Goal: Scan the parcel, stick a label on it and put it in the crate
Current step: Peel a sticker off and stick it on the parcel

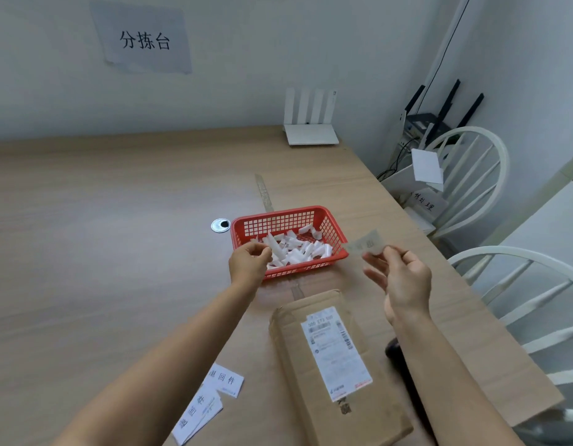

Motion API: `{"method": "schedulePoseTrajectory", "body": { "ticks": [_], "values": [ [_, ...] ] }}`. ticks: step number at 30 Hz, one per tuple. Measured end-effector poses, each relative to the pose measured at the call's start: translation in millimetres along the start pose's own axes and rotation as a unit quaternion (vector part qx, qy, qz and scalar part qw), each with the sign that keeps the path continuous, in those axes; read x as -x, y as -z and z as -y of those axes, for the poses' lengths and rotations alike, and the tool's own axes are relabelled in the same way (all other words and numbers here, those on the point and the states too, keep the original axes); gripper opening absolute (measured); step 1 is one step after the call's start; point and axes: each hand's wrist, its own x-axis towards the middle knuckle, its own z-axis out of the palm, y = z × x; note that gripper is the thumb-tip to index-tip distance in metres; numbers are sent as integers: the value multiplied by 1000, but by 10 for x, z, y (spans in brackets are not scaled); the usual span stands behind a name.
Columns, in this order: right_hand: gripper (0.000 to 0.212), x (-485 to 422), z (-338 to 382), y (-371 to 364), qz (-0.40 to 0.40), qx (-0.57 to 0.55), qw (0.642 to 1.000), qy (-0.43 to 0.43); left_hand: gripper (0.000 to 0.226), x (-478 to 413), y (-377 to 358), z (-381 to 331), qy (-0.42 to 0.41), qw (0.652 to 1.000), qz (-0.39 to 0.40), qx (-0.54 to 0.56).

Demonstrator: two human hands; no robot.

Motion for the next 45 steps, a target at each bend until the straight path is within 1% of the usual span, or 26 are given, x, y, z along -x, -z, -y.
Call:
{"method": "schedulePoseTrajectory", "body": {
  "ticks": [2, 5, 8, 11, 12, 14, 15, 16, 17, 19, 20, 23, 25, 27, 29, 31, 32, 33, 34, 35, 37, 38, 39, 41, 42, 45],
  "values": [
    [19, -32, -48, -11, 24, 12, 1000, 1, 12, -233, -142, -36, -10, 999, -8, -50],
    [18, -65, -117, -30, 47, 31, 998, 3, 17, -536, -256, -11, -29, 990, -27, -132],
    [19, -109, -196, -47, 65, 41, 997, 5, 21, -692, -328, 43, -44, 986, -34, -159],
    [20, -139, -285, -69, 90, 63, 994, 15, 7, -703, -346, 80, -61, 976, -23, -210],
    [20, -140, -317, -81, 99, 73, 992, 18, 16, -695, -337, 107, -62, 972, -20, -226],
    [16, -133, -374, -105, 113, 88, 989, 23, 40, -672, -292, 171, -53, 967, -10, -249],
    [15, -125, -400, -115, 118, 91, 988, 25, 48, -654, -269, 195, -49, 965, -4, -258],
    [16, -117, -429, -124, 122, 93, 988, 27, 49, -625, -249, 205, -48, 963, 1, -264],
    [16, -107, -456, -132, 128, 98, 986, 31, 46, -586, -234, 204, -47, 964, 7, -263],
    [20, -88, -518, -144, 141, 130, 980, 52, 32, -456, -215, 152, -56, 970, 28, -233],
    [23, -74, -552, -149, 149, 148, 976, 66, 27, -355, -216, 111, -59, 977, 50, -198],
    [28, -3, -636, -166, 171, 181, 961, 118, 29, 47, -236, -34, -41, 988, 131, -65],
    [31, 48, -681, -165, 184, 213, 944, 173, 20, 293, -261, -86, -29, 988, 155, 3],
    [28, 88, -722, -151, 199, 241, 920, 236, 9, 469, -289, -84, -6, 986, 156, 61],
    [24, 112, -762, -130, 208, 255, 901, 284, 18, 568, -302, -57, 14, 986, 136, 100],
    [20, 143, -778, -97, 209, 267, 888, 310, 23, 628, -305, -48, 23, 987, 117, 112],
    [21, 153, -781, -78, 198, 276, 884, 322, 24, 648, -305, -48, 21, 987, 110, 111],
    [26, 152, -778, -58, 179, 284, 884, 325, 25, 661, -305, -46, 18, 989, 102, 109],
    [32, 137, -766, -40, 157, 286, 893, 309, 24, 666, -303, -48, 15, 990, 93, 105],
    [37, 104, -743, -28, 139, 283, 909, 274, 24, 662, -303, -40, 9, 992, 85, 97],
    [41, -7, -685, -27, 134, 275, 938, 165, 24, 658, -308, -20, -6, 995, 81, 66],
    [38, -73, -663, -32, 145, 264, 946, 117, 25, 665, -312, -4, -14, 995, 83, 45],
    [29, -135, -659, -33, 160, 252, 950, 87, 26, 669, -320, 28, -22, 996, 84, 23],
    [13, -215, -689, -32, 171, 257, 948, 76, 27, 684, -339, 115, -35, 997, 69, -17],
    [9, -246, -731, -26, 166, 273, 944, 81, 28, 681, -351, 171, -44, 997, 50, -46],
    [9, -301, -892, 7, 155, 336, 926, 79, 22, 654, -376, 360, -60, 985, -15, -159]
  ]
}}
